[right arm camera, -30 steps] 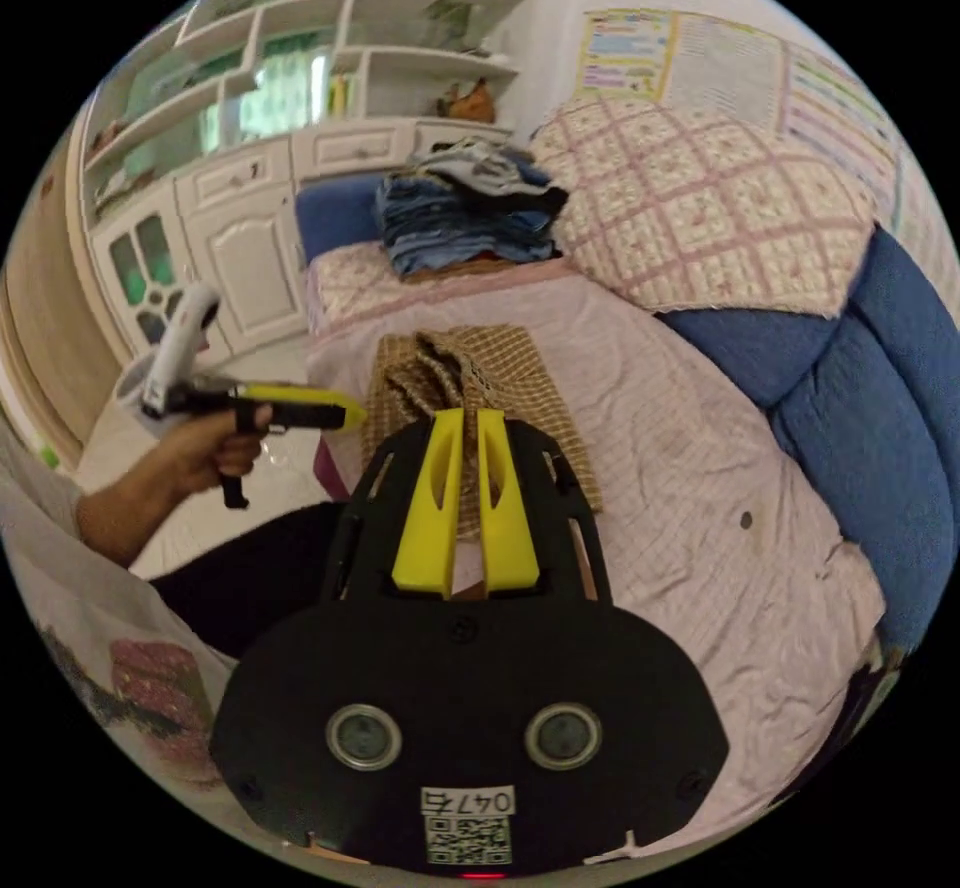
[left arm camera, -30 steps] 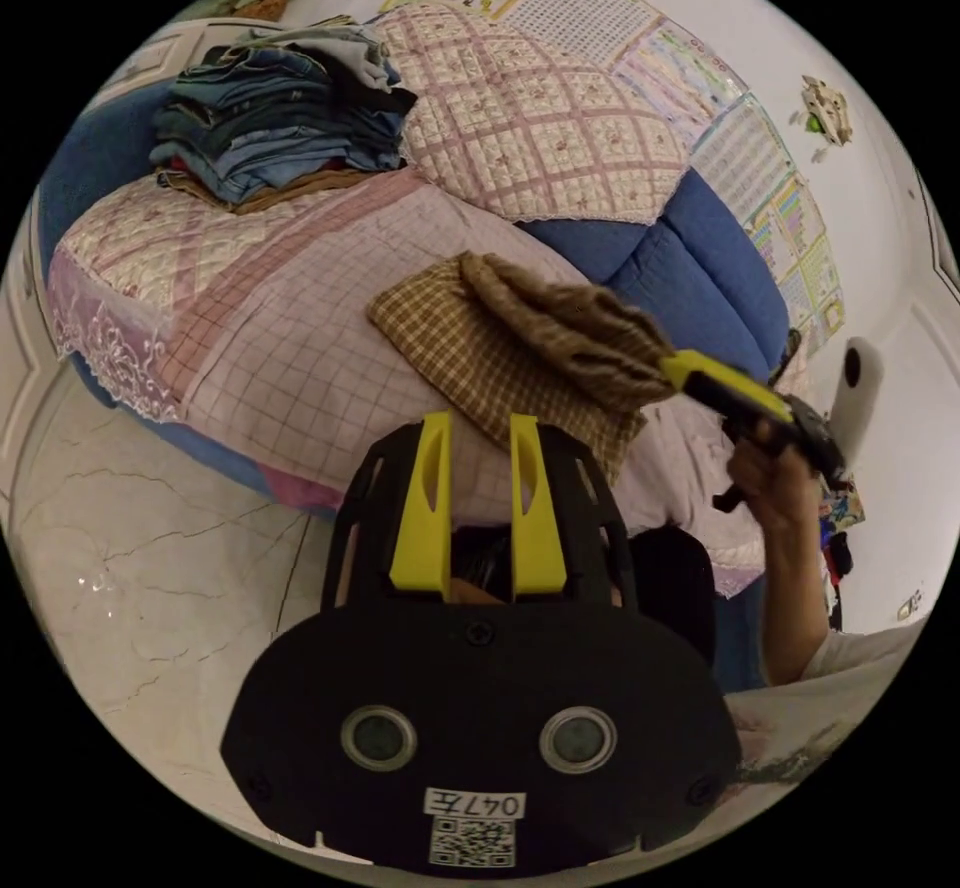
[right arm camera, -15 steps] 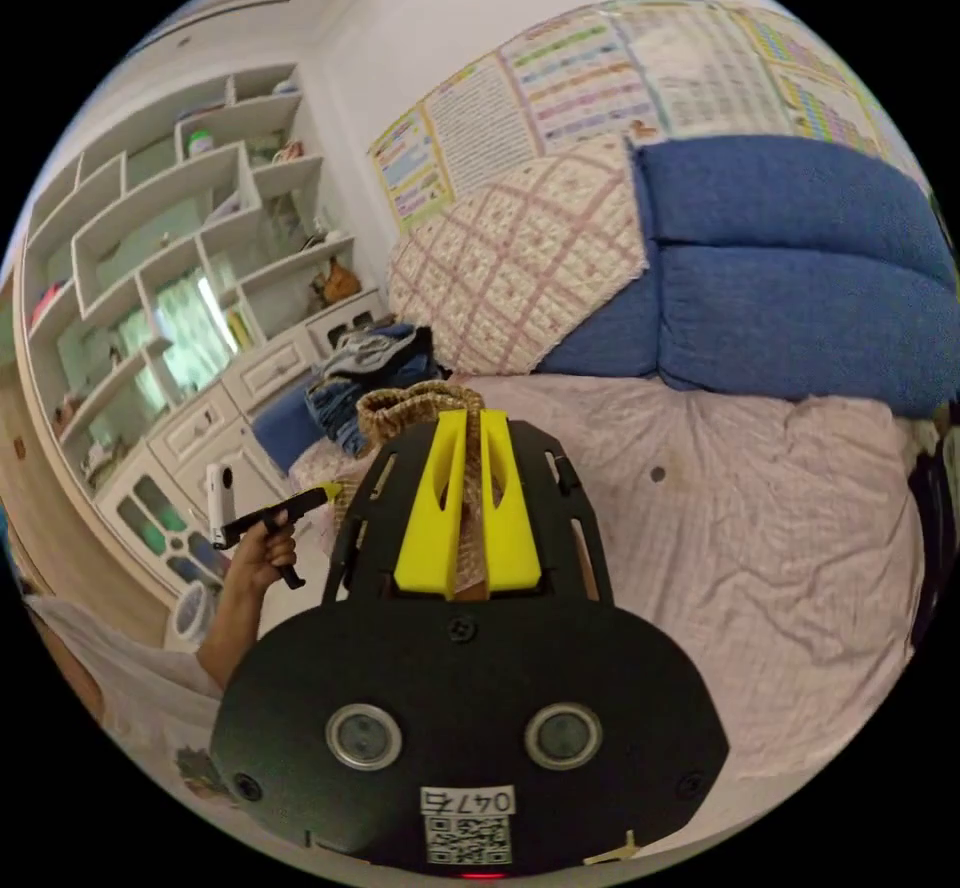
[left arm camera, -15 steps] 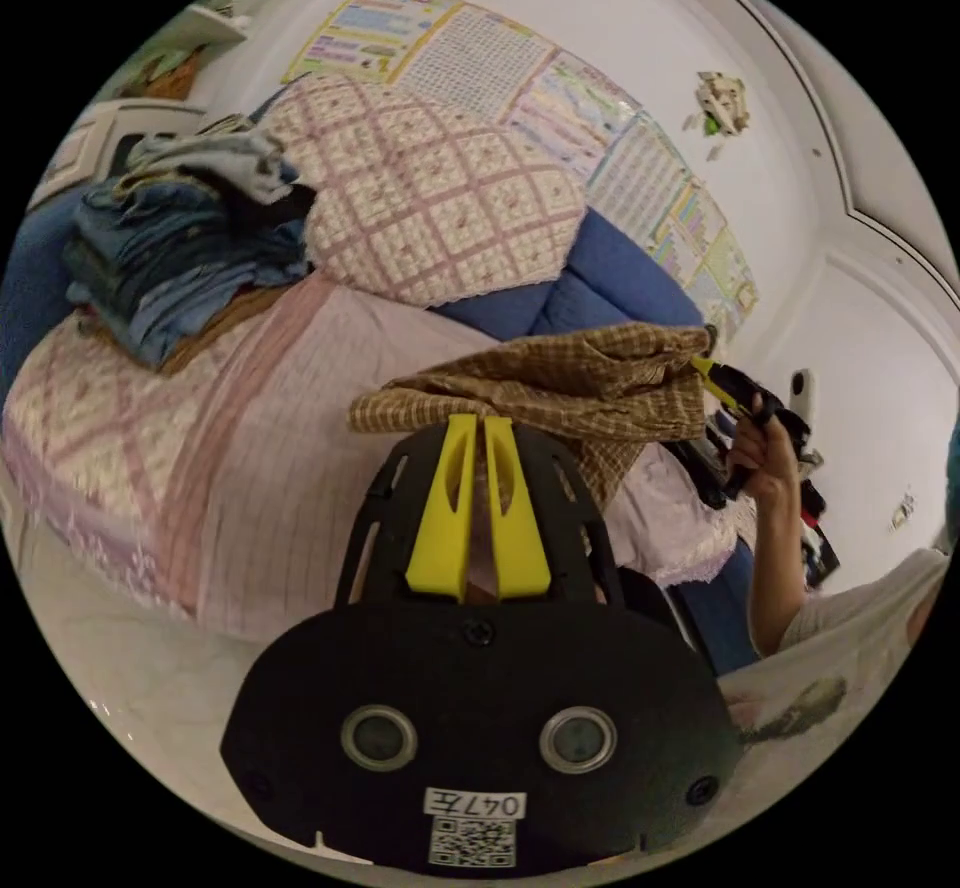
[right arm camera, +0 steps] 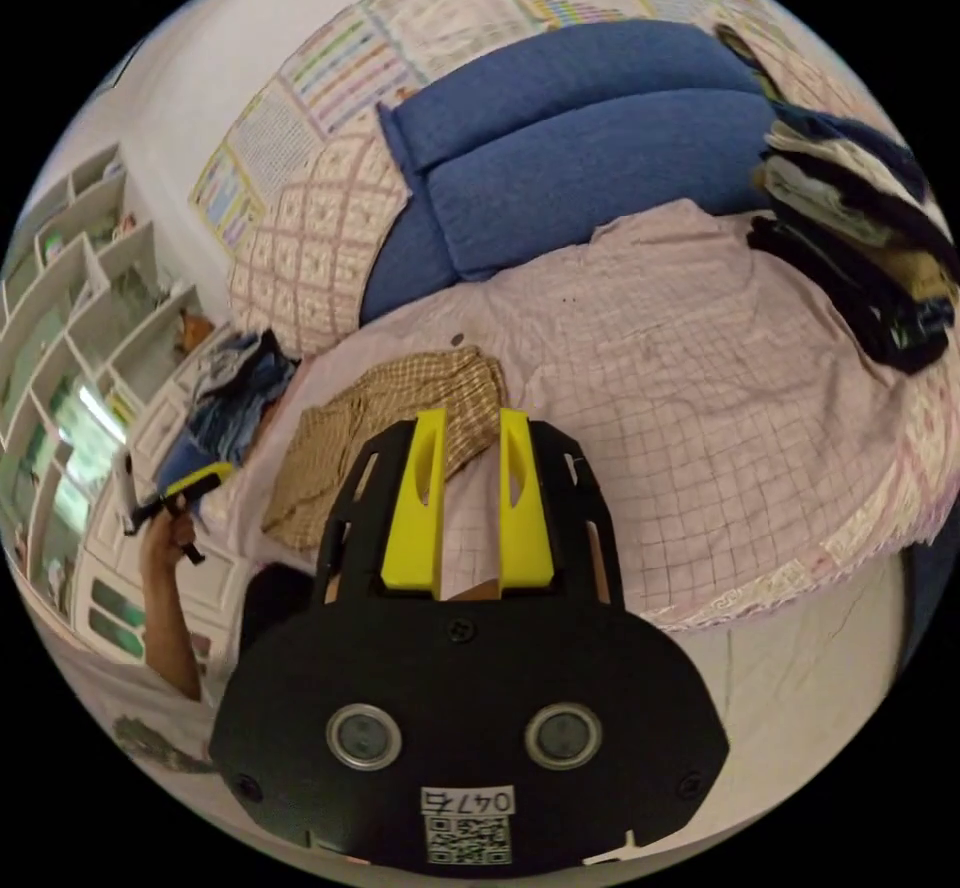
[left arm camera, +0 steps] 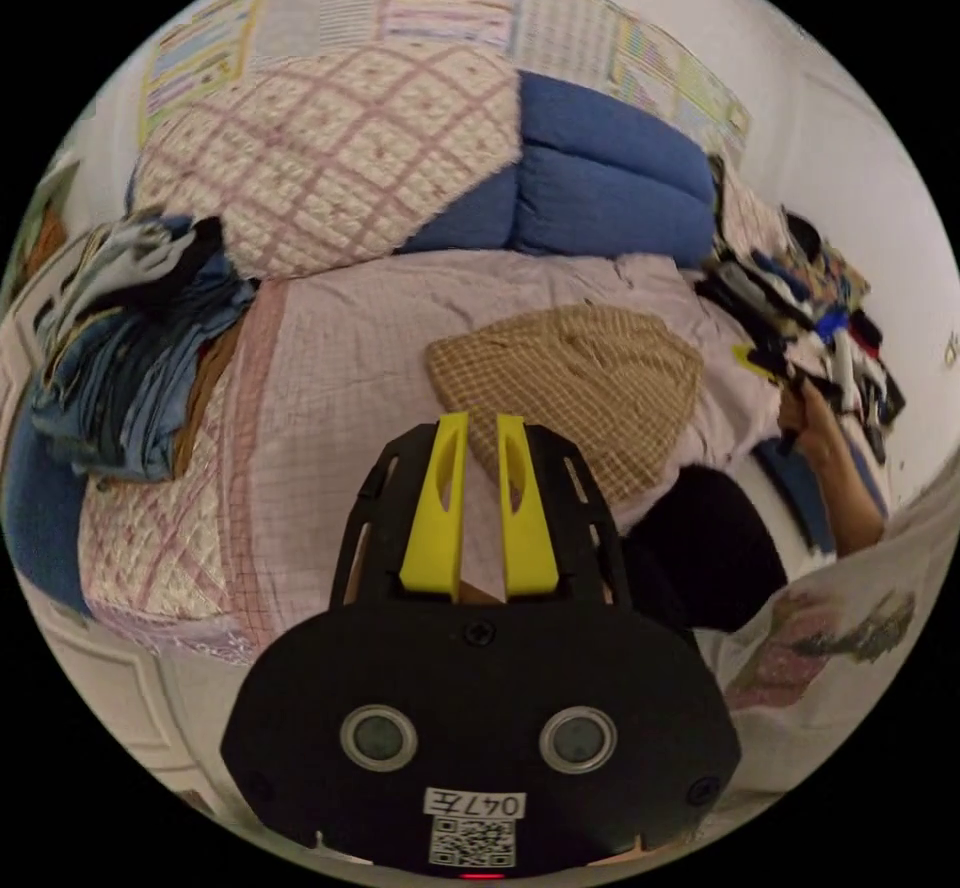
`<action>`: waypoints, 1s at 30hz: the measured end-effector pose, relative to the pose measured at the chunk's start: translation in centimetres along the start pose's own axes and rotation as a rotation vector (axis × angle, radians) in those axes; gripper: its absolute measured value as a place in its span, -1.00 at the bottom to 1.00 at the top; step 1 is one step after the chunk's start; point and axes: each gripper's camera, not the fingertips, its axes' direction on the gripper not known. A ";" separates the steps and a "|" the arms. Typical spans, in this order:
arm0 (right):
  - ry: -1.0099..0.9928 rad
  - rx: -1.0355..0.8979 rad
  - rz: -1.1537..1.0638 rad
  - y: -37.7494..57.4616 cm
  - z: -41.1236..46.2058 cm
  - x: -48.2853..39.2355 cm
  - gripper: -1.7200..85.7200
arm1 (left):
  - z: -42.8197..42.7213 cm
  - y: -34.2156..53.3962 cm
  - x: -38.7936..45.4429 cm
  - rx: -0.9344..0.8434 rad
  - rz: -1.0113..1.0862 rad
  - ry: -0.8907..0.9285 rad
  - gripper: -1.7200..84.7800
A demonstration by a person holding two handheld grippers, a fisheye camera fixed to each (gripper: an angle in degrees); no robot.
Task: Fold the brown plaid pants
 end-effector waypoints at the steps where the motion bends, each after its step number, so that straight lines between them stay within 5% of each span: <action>1: -0.003 -0.053 -0.042 0.0 1.0 -0.2 -0.86 | 1.0 0.4 2.3 -0.015 0.056 -0.005 -0.82; 8: -0.152 -0.106 -0.063 2.4 4.2 0.5 -0.89 | 9.1 0.7 11.3 -0.116 0.261 -0.079 -0.77; 21: -0.164 -0.173 -0.070 6.5 6.8 3.4 -0.91 | 13.0 -3.0 10.3 -0.187 0.263 -0.101 -0.83; 30: -0.136 -0.157 -0.096 7.9 6.9 3.7 -0.92 | -4.9 -3.6 -6.2 0.292 -0.250 -0.055 -0.96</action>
